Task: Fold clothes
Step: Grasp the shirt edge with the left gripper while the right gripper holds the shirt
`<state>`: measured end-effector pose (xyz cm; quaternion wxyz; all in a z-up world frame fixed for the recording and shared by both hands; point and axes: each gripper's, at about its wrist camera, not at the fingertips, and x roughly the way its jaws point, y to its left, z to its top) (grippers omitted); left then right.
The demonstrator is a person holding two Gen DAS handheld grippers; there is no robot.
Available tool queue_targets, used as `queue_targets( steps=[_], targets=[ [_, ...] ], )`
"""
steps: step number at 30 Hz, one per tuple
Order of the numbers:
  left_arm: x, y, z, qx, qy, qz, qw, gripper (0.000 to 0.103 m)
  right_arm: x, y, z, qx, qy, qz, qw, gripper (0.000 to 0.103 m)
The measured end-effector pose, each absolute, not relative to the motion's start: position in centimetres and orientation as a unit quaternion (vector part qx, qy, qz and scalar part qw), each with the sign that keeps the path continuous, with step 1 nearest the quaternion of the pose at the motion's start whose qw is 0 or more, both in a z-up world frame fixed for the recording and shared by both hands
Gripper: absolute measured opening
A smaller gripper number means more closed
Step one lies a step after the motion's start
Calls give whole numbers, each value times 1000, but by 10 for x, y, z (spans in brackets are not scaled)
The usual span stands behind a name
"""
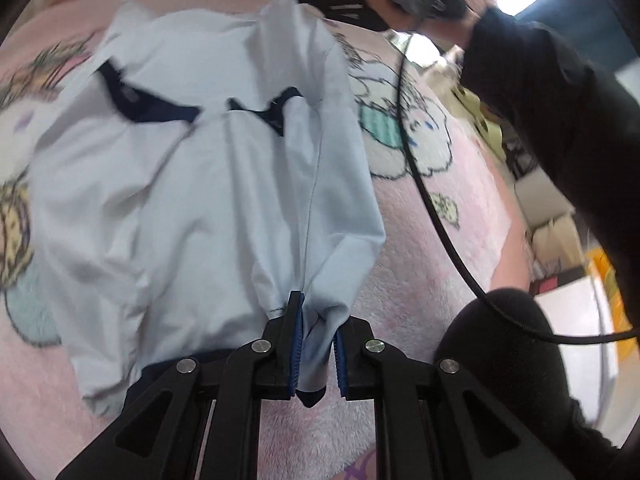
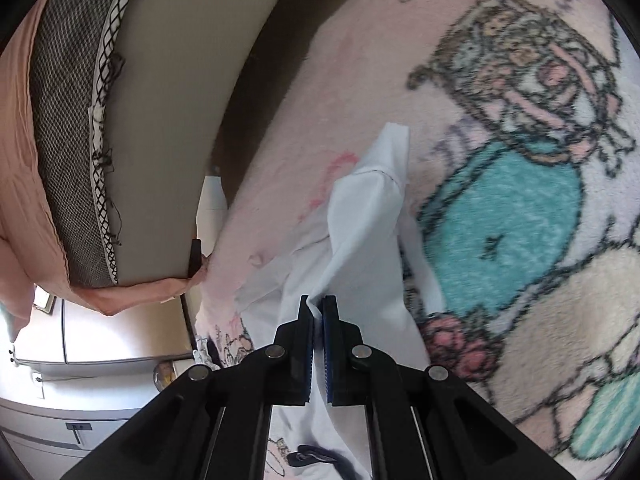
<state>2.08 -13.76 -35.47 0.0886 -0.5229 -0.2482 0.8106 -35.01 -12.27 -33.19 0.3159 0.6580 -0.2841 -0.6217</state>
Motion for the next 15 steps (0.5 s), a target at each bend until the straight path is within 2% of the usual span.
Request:
queue_targets(
  steps=[5,15],
  targets=[
    [34,-158,-355,-515,-299,799,79,12,-341,-147,-325,658,-273,-621,328,2],
    [69,-195,-350,-488,-352,798,38,12,-326,-187,-312,654,-256,-615,359,2]
  ],
)
